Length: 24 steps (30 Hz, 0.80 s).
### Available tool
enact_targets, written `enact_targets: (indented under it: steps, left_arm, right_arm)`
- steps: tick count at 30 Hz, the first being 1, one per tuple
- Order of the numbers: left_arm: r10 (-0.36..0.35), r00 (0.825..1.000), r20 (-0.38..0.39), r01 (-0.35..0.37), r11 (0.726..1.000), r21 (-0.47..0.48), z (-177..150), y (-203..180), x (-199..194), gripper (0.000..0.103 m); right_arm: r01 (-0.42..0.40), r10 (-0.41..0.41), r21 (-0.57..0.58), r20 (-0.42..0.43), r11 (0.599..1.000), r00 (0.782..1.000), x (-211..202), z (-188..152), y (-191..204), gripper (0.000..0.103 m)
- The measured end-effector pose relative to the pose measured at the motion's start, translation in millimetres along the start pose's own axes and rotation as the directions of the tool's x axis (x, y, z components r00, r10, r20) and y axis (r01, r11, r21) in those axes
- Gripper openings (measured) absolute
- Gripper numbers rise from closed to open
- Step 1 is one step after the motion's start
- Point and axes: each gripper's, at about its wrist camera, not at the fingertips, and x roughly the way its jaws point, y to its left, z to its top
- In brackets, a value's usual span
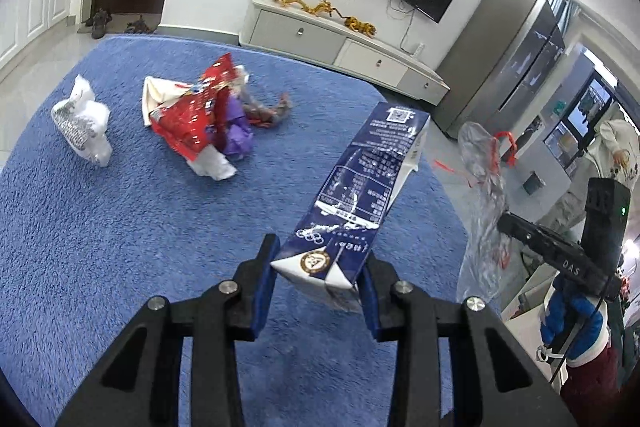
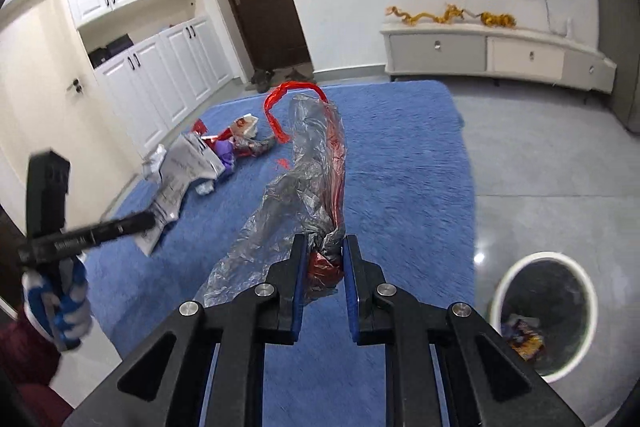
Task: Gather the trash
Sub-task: 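Carry the milk carton and clear bag to the bin and release them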
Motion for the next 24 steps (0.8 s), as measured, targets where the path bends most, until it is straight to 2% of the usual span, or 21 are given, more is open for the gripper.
enact_targets:
  steps: [8,15,24]
  left_arm:
    - [-0.011,1.0,-0.019,0.012,0.998,0.063,0.9,-40.2,2.6,0.035]
    - [-0.02,0.998,-0.066,0.031,0.987,0.157,14.5,-94.8,35.2,0.035]
    - [-0.012,0.987,-0.157,0.058,0.956,0.288,31.4,-187.0,108.5,0.035]
  right_arm:
    - [0.061,-0.06,-0.023,0.028,0.998,0.998,-32.4,-13.9,-12.1,0.017]
    - [0.143,-0.144,0.025,0.055,0.989,0.988,-55.5,-17.8,-52.3,0.017]
    - [0.306,-0.315,0.142,0.046,0.941,0.948,-72.3,-35.5,-137.1,0.017]
